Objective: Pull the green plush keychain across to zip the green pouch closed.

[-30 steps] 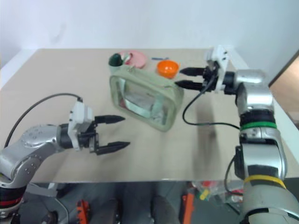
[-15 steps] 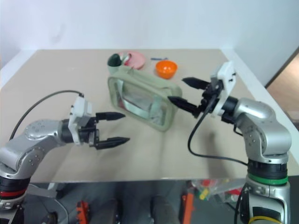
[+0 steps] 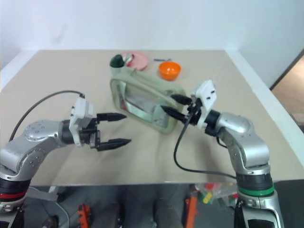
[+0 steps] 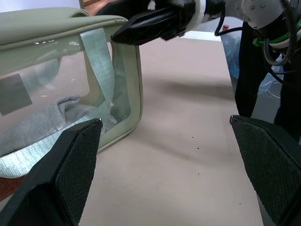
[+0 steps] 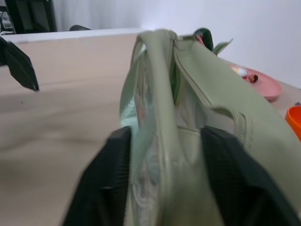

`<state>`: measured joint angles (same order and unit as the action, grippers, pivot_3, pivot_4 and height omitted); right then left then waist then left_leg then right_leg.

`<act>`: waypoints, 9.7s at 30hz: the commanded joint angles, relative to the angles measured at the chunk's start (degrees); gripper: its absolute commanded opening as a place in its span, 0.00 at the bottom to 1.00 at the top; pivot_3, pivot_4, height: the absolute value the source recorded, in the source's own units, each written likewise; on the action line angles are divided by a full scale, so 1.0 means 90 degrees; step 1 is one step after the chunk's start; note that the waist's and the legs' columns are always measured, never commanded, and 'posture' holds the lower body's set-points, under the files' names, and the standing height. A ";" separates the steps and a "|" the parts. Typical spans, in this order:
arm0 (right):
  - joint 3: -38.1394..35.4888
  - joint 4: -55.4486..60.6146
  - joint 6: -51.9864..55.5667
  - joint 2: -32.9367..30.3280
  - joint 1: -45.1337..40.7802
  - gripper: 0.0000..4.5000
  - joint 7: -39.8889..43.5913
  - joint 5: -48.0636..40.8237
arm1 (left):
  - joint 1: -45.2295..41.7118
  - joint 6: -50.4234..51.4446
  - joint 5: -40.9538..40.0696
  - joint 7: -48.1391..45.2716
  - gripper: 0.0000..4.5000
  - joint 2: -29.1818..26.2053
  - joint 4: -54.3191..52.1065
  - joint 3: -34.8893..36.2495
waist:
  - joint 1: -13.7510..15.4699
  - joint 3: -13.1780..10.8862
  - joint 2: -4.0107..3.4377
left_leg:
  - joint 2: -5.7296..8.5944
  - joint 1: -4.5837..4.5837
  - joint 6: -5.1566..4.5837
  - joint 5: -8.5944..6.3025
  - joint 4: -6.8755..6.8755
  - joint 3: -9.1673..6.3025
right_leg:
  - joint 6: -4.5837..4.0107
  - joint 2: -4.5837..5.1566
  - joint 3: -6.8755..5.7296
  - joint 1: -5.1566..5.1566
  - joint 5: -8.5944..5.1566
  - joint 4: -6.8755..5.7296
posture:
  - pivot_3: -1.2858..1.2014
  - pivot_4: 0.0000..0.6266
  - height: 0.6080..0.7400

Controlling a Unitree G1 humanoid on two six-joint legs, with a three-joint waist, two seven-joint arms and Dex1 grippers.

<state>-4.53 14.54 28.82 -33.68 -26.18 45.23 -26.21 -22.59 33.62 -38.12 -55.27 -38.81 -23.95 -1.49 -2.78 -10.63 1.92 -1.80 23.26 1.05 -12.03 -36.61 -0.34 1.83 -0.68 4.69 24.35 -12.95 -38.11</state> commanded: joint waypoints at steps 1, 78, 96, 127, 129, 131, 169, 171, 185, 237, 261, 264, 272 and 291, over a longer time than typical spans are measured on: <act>-0.0020 -0.0009 -0.0268 0.0042 -0.0051 0.19 0.0076 -0.0006 | 0.0042 -0.0072 -0.0011 0.0049 1.00 -0.0075 -0.0235 0.0212 | 0.0000 0.0000 0.0000 | 0.0000 0.0000 0.0000 0.0000 0.0000 0.0000 | 0.0000 0.0000 0.0000 0.0000 0.0000 0.0000 | 0.52 0.24 1.00; 0.0298 -0.2512 -0.3475 -0.0572 -0.1153 0.00 0.2896 0.0452 | -0.0803 -0.0721 0.0605 0.0601 0.81 0.0202 0.1935 0.0753 | -0.0006 -0.0001 0.0000 | -0.0002 -0.0008 0.0005 0.0003 -0.0001 0.0005 | -0.0002 0.0000 0.0001 -0.0005 0.0010 -0.0004 | 0.52 0.24 1.00; 0.0361 -0.2668 -0.3281 -0.0536 -0.1403 0.00 0.2643 0.0646 | -0.0512 -0.0359 0.0659 0.0728 0.01 0.0194 0.1122 0.0847 | 0.0002 -0.0001 0.0000 | 0.0000 -0.0006 0.0005 0.0003 -0.0001 0.0001 | 0.0000 0.0002 -0.0001 -0.0004 0.0009 -0.0004 | 0.52 0.24 1.00; 0.0632 -0.4765 -0.2129 -0.0054 -0.4281 0.98 0.2066 0.0746 | -0.0328 -0.0712 0.0780 0.0387 0.00 0.0179 0.0785 0.0643 | -0.0018 -0.0001 -0.0001 | 0.0000 -0.0003 0.0004 0.0003 0.0000 0.0009 | 0.0000 0.0002 0.0002 0.0001 0.0010 -0.0001 | 0.52 0.24 1.00; 0.0864 -0.5498 -0.2745 0.0360 -0.4574 0.98 0.2054 0.1100 | -0.0301 -0.0682 0.0762 0.0416 0.00 0.0191 0.0684 0.0639 | -0.0010 -0.0001 -0.0001 | -0.0001 0.0000 0.0004 0.0002 0.0003 0.0007 | 0.0000 0.0002 0.0000 0.0003 0.0009 0.0000 | 0.52 0.24 1.00; 0.1086 -0.6099 -0.3454 0.0741 -0.4729 0.98 0.2120 0.1451 | -0.0263 -0.0658 0.0756 0.0461 0.00 0.0213 0.0590 0.0633 | -0.0013 -0.0001 -0.0001 | -0.0001 0.0002 0.0003 0.0002 0.0006 0.0008 | 0.0000 0.0002 0.0002 0.0005 0.0009 0.0000 | 0.52 0.24 1.00; 0.1375 -0.7087 -0.4382 0.2244 -0.4624 0.93 0.3600 0.2064 | -0.0099 -0.0731 0.0927 0.0927 0.00 0.0492 0.0409 0.0535 | -0.0014 0.0000 0.0001 | -0.0013 -0.0009 0.0016 0.0001 0.0004 -0.0010 | -0.0017 -0.0004 -0.0018 -0.0004 0.0013 -0.0008 | 0.52 0.24 1.00; 0.1341 -0.7120 -0.4373 0.2227 -0.4640 0.93 0.3550 0.2076 | -0.0094 -0.0732 0.0934 0.0930 0.00 0.0506 0.0408 0.0537 | -0.0014 0.0000 0.0001 | -0.0013 -0.0009 0.0017 0.0001 0.0004 -0.0010 | -0.0017 -0.0004 -0.0017 -0.0003 0.0013 -0.0008 | 0.52 0.24 1.00; 0.1378 -0.7020 -0.4374 0.2144 -0.4474 0.93 0.3270 0.2216 | -0.0078 -0.0741 0.0978 0.0908 0.00 0.0545 0.0397 0.0465 | -0.0014 0.0000 0.0001 | -0.0011 -0.0008 0.0017 0.0001 0.0004 -0.0010 | -0.0016 -0.0002 -0.0017 -0.0004 0.0012 -0.0007 | 0.52 0.24 1.00; 0.0241 -0.6257 -0.4010 0.1868 -0.4827 0.02 0.1896 0.1518 | -0.0405 -0.0783 0.1258 0.1614 0.00 0.0840 0.0824 0.0542 | 0.0001 -0.0001 0.0000 | -0.0005 0.0002 0.0017 0.0001 0.0004 -0.0012 | -0.0013 0.0002 -0.0017 -0.0001 0.0010 -0.0005 | 0.52 0.24 1.00; -0.0331 -0.4538 -0.4076 0.0984 -0.3941 0.02 0.0086 0.1458 | -0.0728 -0.1022 0.1845 0.1853 0.00 0.0979 0.1405 0.0315 | 0.0002 -0.0001 0.0000 | -0.0002 0.0014 0.0015 -0.0002 0.0018 -0.0009 | -0.0037 0.0005 -0.0012 0.0015 0.0020 -0.0002 | 0.52 0.24 1.00; -0.0379 -0.4466 -0.4099 0.0808 -0.3826 0.02 -0.0236 0.1526 | -0.0764 -0.1097 0.1882 0.1838 0.00 0.0957 0.1495 0.0316 | 0.0003 -0.0001 0.0000 | 0.0000 0.0014 0.0015 -0.0002 0.0018 -0.0008 | -0.0037 0.0007 -0.0011 0.0015 0.0020 -0.0002 | 0.52 0.24 1.00; -0.0431 -0.4646 -0.4386 0.0366 -0.3634 0.02 -0.0993 0.1787 | -0.0853 -0.1248 0.1962 0.1782 0.00 0.0945 0.1678 0.0274 | -0.0005 -0.0001 0.0000 | 0.0001 0.0012 0.0015 -0.0002 0.0018 -0.0004 | -0.0018 0.0006 -0.0006 0.0015 0.0009 -0.0001 | 0.52 0.24 1.00; -0.0543 -0.4960 -0.4216 -0.0610 -0.2263 0.02 -0.2653 0.2610 | -0.0873 -0.1391 0.2265 0.2059 0.00 0.1035 0.1711 0.0245 | -0.0011 -0.0002 0.0000 | 0.0008 0.0008 0.0012 -0.0003 0.0017 0.0013 | -0.0011 0.0011 0.0015 0.0013 0.0009 0.0001 | 0.52 0.24 1.00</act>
<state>-2.98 -29.66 -9.35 -35.39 -45.50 26.41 -2.96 -30.79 21.60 -18.95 -37.97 -28.23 -8.59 -1.83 -2.87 -10.64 1.92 -1.74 23.32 1.17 -12.05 -36.46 -0.22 1.75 -0.60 4.83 24.47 -12.87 -38.11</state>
